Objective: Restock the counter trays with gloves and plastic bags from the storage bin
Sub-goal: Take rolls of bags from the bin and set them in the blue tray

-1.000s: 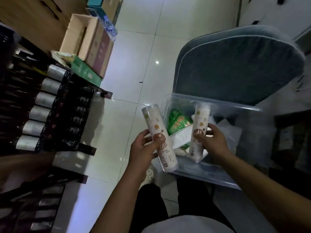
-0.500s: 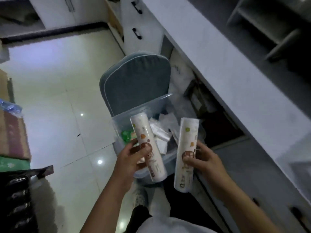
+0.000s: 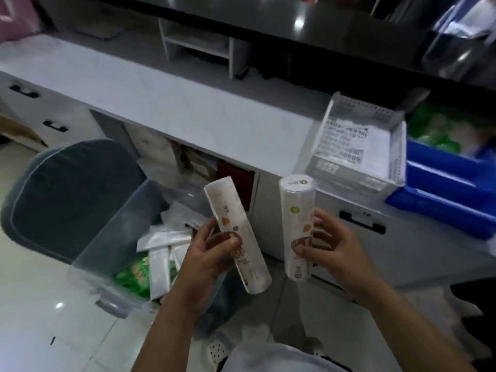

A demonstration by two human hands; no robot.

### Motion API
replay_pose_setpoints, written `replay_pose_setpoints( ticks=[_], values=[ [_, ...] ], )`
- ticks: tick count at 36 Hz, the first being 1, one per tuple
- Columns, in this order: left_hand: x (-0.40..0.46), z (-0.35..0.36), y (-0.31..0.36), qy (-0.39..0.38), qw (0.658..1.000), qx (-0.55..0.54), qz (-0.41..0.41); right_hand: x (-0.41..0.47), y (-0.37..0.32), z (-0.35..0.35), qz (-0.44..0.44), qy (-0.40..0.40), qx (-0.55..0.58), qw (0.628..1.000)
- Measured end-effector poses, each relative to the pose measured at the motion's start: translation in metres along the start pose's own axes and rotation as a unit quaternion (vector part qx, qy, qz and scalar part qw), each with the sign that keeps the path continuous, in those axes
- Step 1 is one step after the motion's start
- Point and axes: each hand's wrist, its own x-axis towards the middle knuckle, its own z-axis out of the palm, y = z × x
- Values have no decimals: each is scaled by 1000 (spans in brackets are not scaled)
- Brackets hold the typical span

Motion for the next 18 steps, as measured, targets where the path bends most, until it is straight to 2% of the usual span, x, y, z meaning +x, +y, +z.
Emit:
replay_pose_setpoints(
  ticks=[9,18],
  values=[
    [7,144,-53,-62,996,58,0,-72,49,-144,11,130,-2,991],
    [21,276,-121,-103,990,78,-58,-122,100,-277,34,232,32,972]
  ],
)
